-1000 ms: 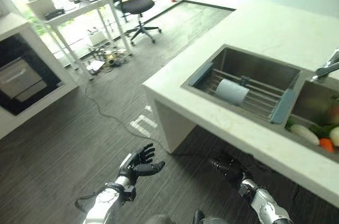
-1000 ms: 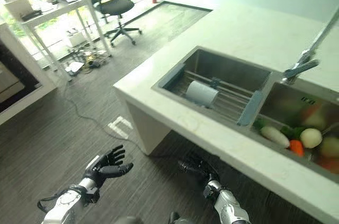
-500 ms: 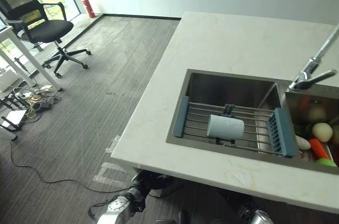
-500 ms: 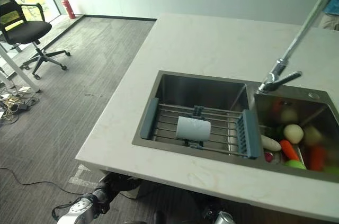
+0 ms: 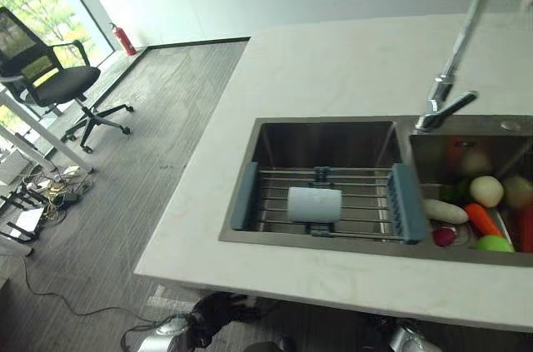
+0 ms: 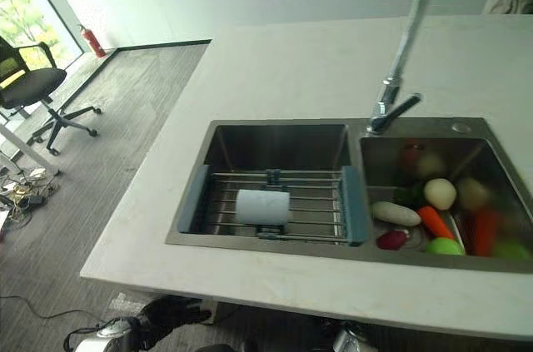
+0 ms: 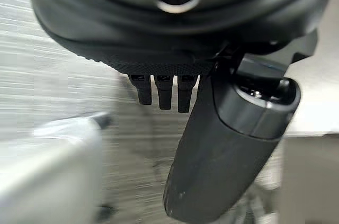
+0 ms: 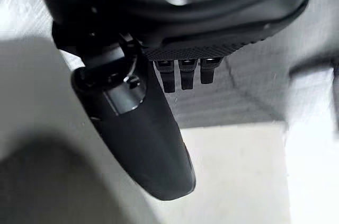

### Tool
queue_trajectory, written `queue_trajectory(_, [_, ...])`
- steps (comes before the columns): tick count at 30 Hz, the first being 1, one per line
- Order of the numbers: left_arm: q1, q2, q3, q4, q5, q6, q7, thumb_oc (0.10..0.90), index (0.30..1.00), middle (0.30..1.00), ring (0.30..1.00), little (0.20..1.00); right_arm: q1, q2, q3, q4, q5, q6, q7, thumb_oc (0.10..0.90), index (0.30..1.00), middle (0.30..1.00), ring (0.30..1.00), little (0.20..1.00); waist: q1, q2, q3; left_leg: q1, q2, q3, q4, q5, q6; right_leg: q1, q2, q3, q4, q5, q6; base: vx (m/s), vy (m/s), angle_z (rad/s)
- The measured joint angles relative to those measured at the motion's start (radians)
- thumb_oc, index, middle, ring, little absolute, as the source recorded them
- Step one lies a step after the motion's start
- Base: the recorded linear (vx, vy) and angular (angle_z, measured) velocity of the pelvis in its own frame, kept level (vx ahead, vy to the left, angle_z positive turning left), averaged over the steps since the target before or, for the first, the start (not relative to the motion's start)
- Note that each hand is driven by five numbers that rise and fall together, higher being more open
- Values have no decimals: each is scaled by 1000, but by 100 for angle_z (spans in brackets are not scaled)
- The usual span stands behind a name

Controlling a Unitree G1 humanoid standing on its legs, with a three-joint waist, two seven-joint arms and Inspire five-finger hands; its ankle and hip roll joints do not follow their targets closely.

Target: Place the dishes in the dishwasher.

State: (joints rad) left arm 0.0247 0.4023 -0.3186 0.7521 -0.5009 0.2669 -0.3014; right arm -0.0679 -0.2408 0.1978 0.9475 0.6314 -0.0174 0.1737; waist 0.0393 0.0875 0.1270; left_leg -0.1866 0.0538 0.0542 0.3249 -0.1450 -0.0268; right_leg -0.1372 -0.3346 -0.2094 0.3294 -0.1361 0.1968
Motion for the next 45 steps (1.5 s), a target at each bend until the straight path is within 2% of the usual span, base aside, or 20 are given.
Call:
queue_trajectory(1, [13,-29,-2,34,-6,14,-25,800,900,900,900,900,1,-24,28,-1,-47,-4,1,800,900,900,900,900,-3,7,-5,-10,38,-7,-12,14,-21,-12,38,-24,7,-15,-22,-48,-380,-12])
queue_trajectory(3, [8,-69,104,214,-15,-53,-38,800,900,900,900,900,-6,-83,77,-6,-91,-9,1,800,900,900,900,900,9,9,-21,16,142,-3,-95,84,-61,-91,144,-21,116,-84,-123,-64,-487,-36])
queue_trajectory(5, [-36,-76,168,413,-61,-88,-39,800,900,900,900,900,-10,-89,83,-1,-91,-9,0,800,900,900,900,900,5,-19,-32,16,194,-4,-107,159,-54,-119,199,-20,160,-123,-177,-67,-356,-30])
queue_trajectory(7, [-34,-60,184,473,-93,-103,-45,800,900,900,900,900,-8,-82,82,9,-90,-9,1,800,900,900,900,900,-5,-48,-35,14,218,-3,-112,221,-53,-120,222,-27,170,-138,-204,-78,-213,-7])
queue_trajectory(10, [-22,-54,231,498,-126,-100,-73,800,900,900,900,900,-11,-92,37,75,-79,-13,6,800,900,900,900,900,-7,-47,-42,-3,238,0,-119,250,-58,-128,251,-29,177,-143,-230,-2,-121,0])
queue_trajectory(14, [-13,-70,247,520,-124,-79,-81,800,900,900,900,900,-5,-120,12,143,-76,-12,9,800,900,900,900,900,-7,-32,-52,-2,220,10,-120,201,-69,-123,253,-36,164,-134,-244,9,-2,6])
queue_trajectory(16, [-33,-70,275,551,-123,-29,-68,800,900,900,900,900,-11,-118,-11,170,-67,-13,10,800,900,900,900,900,-7,-20,-60,8,211,18,-124,174,-65,-115,241,-43,167,-138,-239,54,95,14])
queue_trajectory(17, [-39,-72,285,573,-122,11,-54,800,900,900,900,900,-11,-115,-16,170,-58,-13,10,800,900,900,900,900,-10,-21,-61,17,196,21,-129,158,-62,-113,221,-43,177,-144,-227,129,203,27])
queue_trajectory(18, [-49,-95,326,602,-125,48,-19,800,900,900,900,900,-10,-117,-21,171,-39,-16,9,800,900,900,900,900,-14,-6,-71,40,160,27,-153,119,-77,-118,183,-37,197,-159,-198,121,244,21])
queue_trajectory(19, [-55,-98,357,608,-136,64,4,800,900,900,900,900,-10,-113,-27,175,-39,-15,8,800,900,900,900,900,-13,-8,-71,53,136,36,-164,120,-83,-118,158,-23,202,-158,-180,97,252,9])
queue_trajectory(22, [-41,-75,404,651,-164,90,99,800,900,900,900,900,-14,-112,-31,195,-39,-12,-4,800,900,900,900,900,-10,21,-85,83,80,80,-174,97,-80,-116,102,13,197,-147,-139,30,146,-16])
queue_trajectory(24, [-36,-17,466,662,-132,82,166,800,900,900,900,900,-8,-114,-52,226,-39,-8,-14,800,900,900,900,900,-11,45,-91,84,54,90,-173,89,-64,-111,81,25,177,-135,-113,-8,92,-7])
queue_trajectory(27, [-27,100,397,663,95,19,273,800,900,900,900,900,-10,-127,-54,303,-75,-10,-49,800,900,900,900,900,-8,69,-98,80,41,91,-167,88,-58,-105,76,26,157,-118,-98,-12,65,2])
queue_trajectory(30, [-50,220,393,668,125,13,338,800,900,900,900,900,1,-172,-53,324,-82,-11,-53,800,900,900,900,900,-5,80,-95,80,39,84,-169,87,-56,-99,75,19,155,-120,-95,-25,23,7])
queue_trajectory(31, [-76,307,397,664,126,10,366,800,900,900,900,900,4,-197,-53,319,-81,-12,-54,800,900,900,900,900,-4,82,-96,80,43,77,-170,88,-57,-95,77,10,158,-124,-96,-51,-35,14])
queue_trajectory(35, [-148,585,467,553,232,14,434,800,900,900,900,900,11,-212,-52,291,-78,-46,-62,800,900,900,900,900,7,65,-92,68,59,56,-172,99,-76,-99,89,-7,180,-141,-110,-47,-62,12])
queue_trajectory(37, [-160,662,500,473,310,17,470,800,900,900,900,900,10,-204,-50,264,-77,-49,-72,800,900,900,900,900,9,71,-91,66,65,48,-174,102,-80,-97,92,-19,182,-146,-112,-28,-66,8])
queue_trajectory(42, [-193,744,530,395,369,33,471,800,900,900,900,900,16,-166,-14,190,-69,-50,-74,800,900,900,900,900,16,80,-91,65,70,42,-174,102,-81,-98,101,-25,197,-159,-126,-3,-74,6])
queue_trajectory(44, [-210,776,552,288,363,44,484,800,900,900,900,900,30,-145,-14,188,-58,-52,-75,800,900,900,900,900,27,59,-82,66,82,37,-175,106,-87,-95,110,-38,197,-164,-131,7,-110,13])
queue_trajectory(45, [-210,808,556,190,357,16,508,800,900,900,900,900,39,-131,-15,190,-56,-53,-75,800,900,900,900,900,39,36,-73,65,85,33,-175,108,-91,-91,116,-45,197,-166,-135,3,-149,17])
